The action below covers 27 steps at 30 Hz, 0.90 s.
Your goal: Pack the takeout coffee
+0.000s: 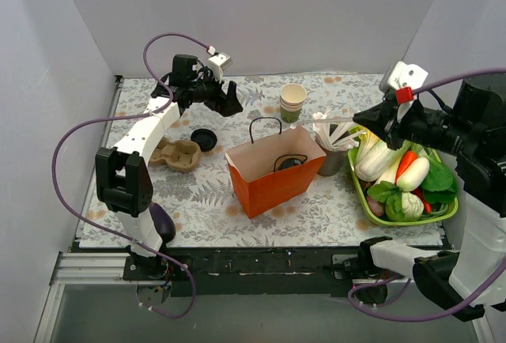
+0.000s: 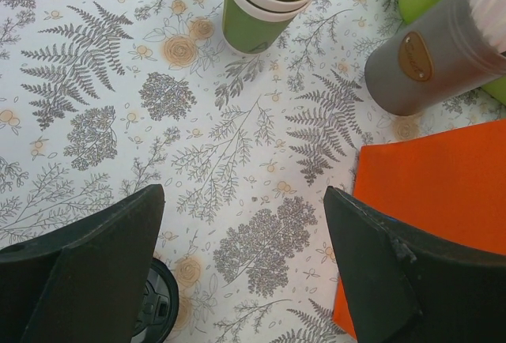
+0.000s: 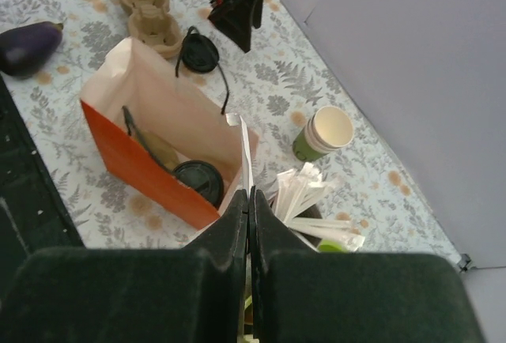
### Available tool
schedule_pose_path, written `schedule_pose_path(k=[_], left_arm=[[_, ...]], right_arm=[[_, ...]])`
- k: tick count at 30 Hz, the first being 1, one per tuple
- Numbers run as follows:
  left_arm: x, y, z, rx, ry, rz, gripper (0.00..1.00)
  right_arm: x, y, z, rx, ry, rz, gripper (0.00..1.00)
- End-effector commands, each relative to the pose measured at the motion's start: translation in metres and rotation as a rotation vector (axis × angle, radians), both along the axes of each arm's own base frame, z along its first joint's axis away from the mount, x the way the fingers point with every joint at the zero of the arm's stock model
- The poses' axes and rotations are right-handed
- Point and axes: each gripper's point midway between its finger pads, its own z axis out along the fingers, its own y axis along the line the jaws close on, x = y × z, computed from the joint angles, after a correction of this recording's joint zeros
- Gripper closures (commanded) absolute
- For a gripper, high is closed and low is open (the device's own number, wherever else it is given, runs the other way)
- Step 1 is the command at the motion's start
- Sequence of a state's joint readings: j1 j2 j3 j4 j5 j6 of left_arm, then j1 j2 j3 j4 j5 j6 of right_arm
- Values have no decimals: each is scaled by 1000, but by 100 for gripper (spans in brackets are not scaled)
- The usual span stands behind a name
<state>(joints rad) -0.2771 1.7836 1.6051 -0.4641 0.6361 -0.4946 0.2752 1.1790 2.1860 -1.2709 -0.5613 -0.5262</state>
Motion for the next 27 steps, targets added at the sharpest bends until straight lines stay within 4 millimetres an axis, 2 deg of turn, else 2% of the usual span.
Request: schedule_pose_path(k=[1,2,4,6,8,9,11,12,14,15,17,18,19,21,22,23,24,26,27], left_arm=[[7,0,13,9,-46,-1,17],[7,1,12,12,-44,2,17],[7,2,10,16,-43,8,17],[6,3,9,20,-45,15,17],[5,4,10,18,-48,17,17],[4,4,10,16,-48,16,17],[0,5,10,15,-48,14,17],[-1,5,10,17,-51,16,17],[-4,7,11,22,-56,19,17],[-6,9,10,30,-62,20,17],[-10,11,10,35,-64,22,17],[-11,12,11,38,-70,23,17],[-12,13,11,45,-77,24,17],[-14,16,12,51,-89,28,17],[-15,18,12,58,-91,36,17],[-16,19,12,61,-94,41,17],[-17,20,12,65,-94,46,16],[-17,24,12,75,-98,68,16],[-20,26,10,80,-92,72,16]], right_arm=[[-20,3,-23,5,90,46,99],[-20,7,-38,-1,141,70,99],[-27,12,-51,6,185,117,99],[-24,18,-63,2,232,154,99],[-13,28,-68,14,280,194,99],[0,34,-71,19,306,205,99],[11,42,-68,38,314,234,99],[23,53,-68,47,316,258,99],[31,67,-68,39,302,288,99],[29,88,-75,15,311,346,99],[31,109,-87,-57,282,385,99],[28,127,-99,-100,303,432,94],[31,130,-99,-128,282,434,83],[38,138,-93,-144,251,465,55],[47,146,-75,-132,206,477,49],[50,146,-70,-146,187,478,43],[64,151,-68,-148,174,445,36],[94,142,-53,-136,99,284,33],[96,124,-41,-97,69,217,32]])
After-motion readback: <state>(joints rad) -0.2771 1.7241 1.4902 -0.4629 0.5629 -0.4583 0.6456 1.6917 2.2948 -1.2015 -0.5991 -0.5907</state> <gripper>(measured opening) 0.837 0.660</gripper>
